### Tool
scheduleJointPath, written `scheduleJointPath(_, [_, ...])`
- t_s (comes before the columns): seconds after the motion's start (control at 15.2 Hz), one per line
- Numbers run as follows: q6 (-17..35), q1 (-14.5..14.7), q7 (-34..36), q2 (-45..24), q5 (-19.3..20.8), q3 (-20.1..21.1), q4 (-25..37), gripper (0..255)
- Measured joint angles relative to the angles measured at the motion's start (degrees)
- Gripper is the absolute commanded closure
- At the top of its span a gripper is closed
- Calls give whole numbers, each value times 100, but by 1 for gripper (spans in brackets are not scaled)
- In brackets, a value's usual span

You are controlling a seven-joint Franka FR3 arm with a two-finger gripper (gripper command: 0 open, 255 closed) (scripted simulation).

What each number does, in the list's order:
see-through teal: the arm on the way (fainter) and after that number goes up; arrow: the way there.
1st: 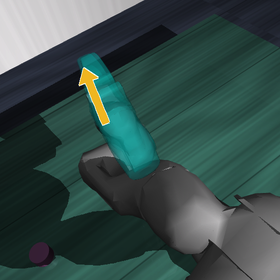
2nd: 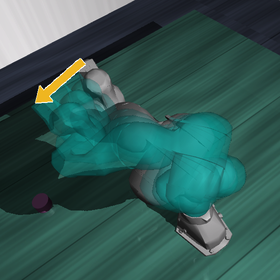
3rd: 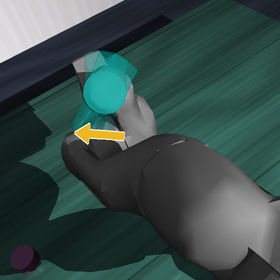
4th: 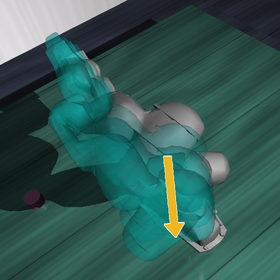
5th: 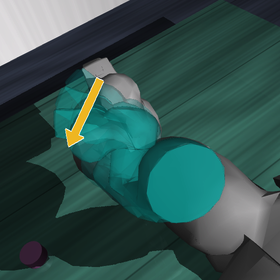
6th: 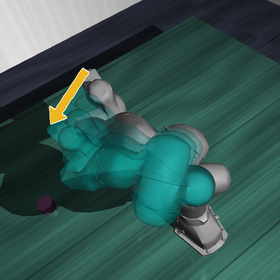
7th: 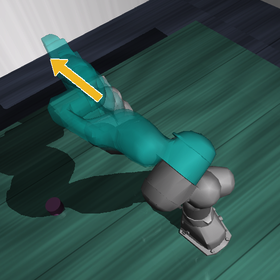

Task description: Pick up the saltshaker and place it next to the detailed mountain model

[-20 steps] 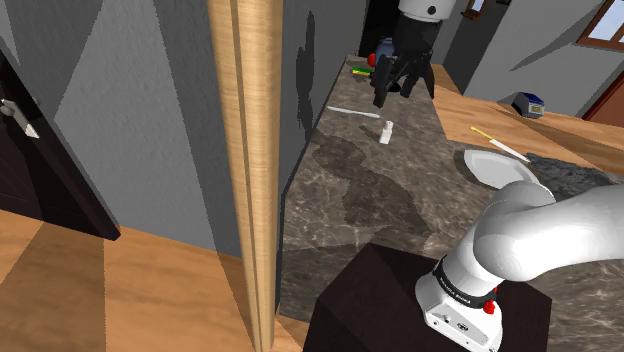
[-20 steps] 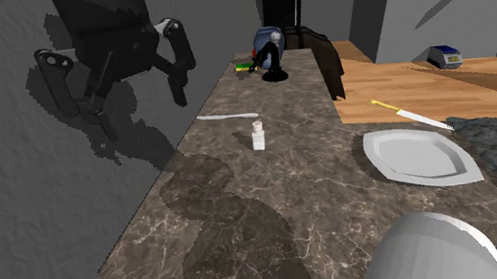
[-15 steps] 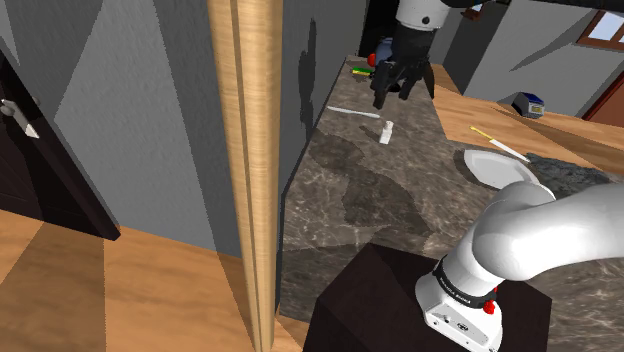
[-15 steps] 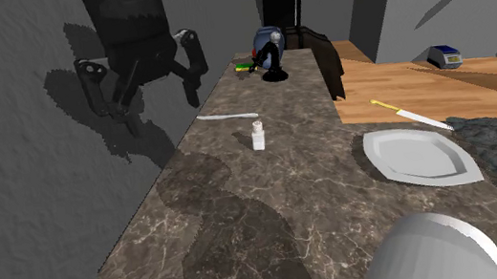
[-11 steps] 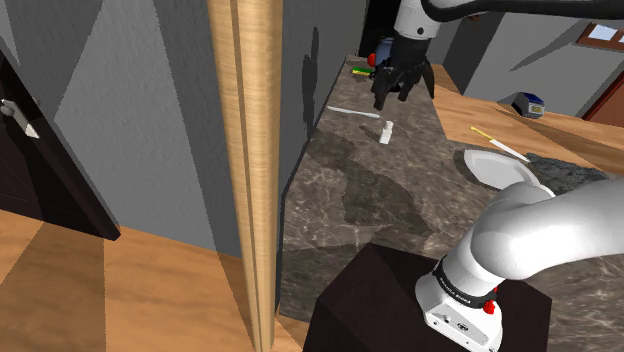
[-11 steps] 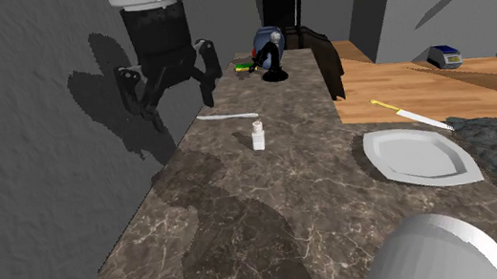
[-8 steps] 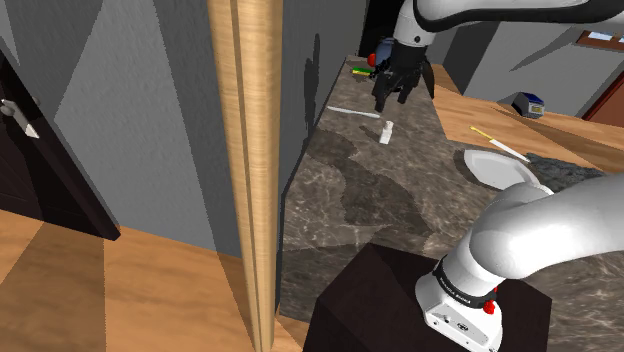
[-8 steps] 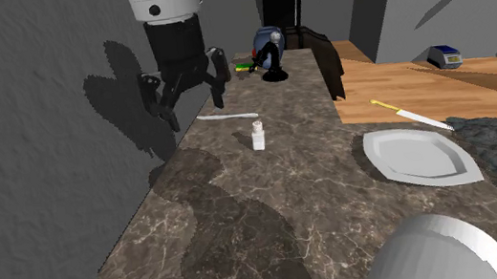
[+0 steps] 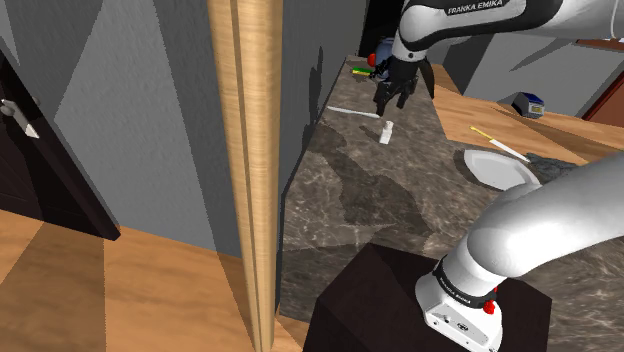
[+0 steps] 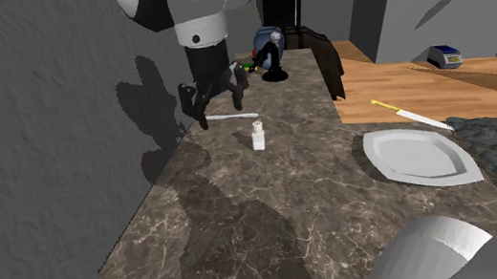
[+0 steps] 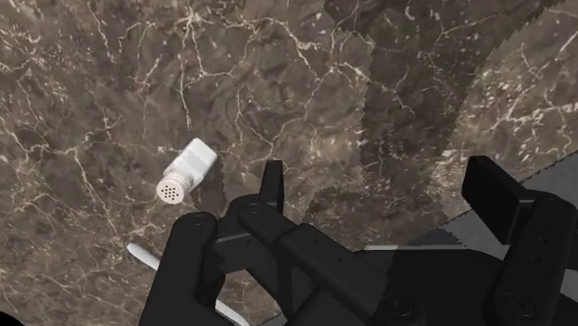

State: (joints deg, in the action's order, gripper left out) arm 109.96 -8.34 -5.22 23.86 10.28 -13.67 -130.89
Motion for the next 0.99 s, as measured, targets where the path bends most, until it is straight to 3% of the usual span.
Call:
scheduleJointPath(0.46, [699,-201,-655,-1202,-82,-600,512,0])
scheduleJointPath(0.99, [1261,-506,-1511,-2786,-632,-1078,1469,0])
